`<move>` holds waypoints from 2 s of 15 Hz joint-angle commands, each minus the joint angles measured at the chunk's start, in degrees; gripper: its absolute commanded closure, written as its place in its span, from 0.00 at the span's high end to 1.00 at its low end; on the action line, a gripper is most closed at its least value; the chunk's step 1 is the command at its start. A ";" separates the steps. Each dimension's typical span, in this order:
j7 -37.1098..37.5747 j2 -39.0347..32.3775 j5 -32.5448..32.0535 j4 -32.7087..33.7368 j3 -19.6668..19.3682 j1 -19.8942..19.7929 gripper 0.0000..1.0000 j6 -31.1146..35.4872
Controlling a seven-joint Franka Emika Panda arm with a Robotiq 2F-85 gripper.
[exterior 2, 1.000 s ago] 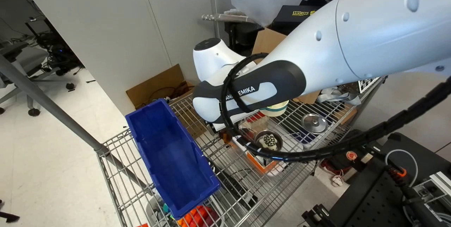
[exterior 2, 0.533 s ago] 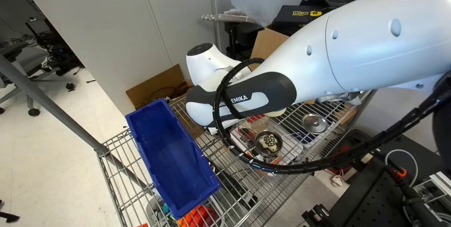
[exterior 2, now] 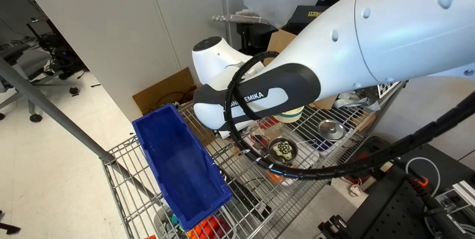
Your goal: Move the brown object on the rack forward
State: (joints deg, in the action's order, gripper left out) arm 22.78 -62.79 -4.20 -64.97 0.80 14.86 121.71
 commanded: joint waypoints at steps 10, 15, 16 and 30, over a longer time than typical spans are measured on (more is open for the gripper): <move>-5.84 20.41 -2.39 -37.09 1.47 3.41 0.03 4.11; -5.39 20.26 -3.50 -41.89 1.44 4.75 0.03 7.59; -5.22 20.29 -4.08 -42.42 1.29 5.07 0.03 9.60; -5.38 30.84 -4.47 -49.16 1.27 3.47 1.00 2.64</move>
State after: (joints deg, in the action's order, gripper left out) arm 17.95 -39.57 -9.32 -109.74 1.56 19.91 127.18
